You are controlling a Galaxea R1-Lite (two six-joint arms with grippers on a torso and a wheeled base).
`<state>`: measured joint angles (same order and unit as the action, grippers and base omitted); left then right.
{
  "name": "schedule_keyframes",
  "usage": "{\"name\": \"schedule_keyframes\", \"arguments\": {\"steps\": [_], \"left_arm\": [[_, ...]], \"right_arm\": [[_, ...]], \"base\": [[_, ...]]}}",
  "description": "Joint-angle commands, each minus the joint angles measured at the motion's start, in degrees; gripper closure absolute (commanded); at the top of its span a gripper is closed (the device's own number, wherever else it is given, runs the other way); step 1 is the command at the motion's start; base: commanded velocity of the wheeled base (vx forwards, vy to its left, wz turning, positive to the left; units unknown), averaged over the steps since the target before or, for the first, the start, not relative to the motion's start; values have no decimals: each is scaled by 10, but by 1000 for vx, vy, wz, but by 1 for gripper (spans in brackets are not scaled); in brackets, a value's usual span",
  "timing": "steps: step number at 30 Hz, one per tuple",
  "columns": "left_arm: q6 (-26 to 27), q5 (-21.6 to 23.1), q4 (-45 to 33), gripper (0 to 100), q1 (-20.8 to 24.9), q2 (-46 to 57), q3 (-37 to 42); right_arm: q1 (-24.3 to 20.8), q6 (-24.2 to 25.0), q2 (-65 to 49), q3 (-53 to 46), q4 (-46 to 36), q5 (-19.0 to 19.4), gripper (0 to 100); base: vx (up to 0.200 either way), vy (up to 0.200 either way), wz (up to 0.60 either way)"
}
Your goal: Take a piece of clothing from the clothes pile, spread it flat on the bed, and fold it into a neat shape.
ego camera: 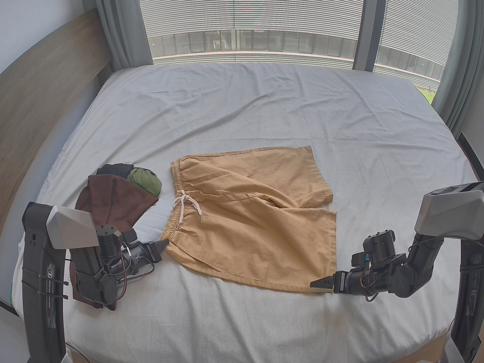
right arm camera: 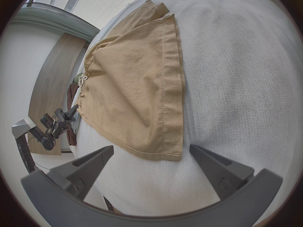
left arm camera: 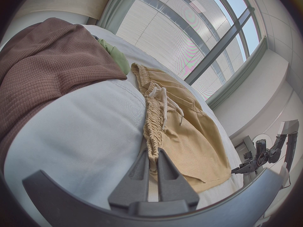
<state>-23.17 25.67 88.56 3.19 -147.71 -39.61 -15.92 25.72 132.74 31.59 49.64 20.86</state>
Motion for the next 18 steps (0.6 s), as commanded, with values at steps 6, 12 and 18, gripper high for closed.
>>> {"name": "schedule_keyframes", "arguments": {"steps": [6, 12, 18], "left_arm": [[0, 0, 0, 100, 0, 1, 1], [0, 0, 0, 100, -1, -1, 1], [0, 0, 0, 100, -1, -2, 1]], "right_arm": [[-1, 5, 1, 8, 3, -1, 100], [3, 7, 0, -2, 4, -1, 100], [11, 6, -31, -28, 15, -2, 100]], "base": [[0, 0, 0], [0, 0, 0], [0, 0, 0]]}}
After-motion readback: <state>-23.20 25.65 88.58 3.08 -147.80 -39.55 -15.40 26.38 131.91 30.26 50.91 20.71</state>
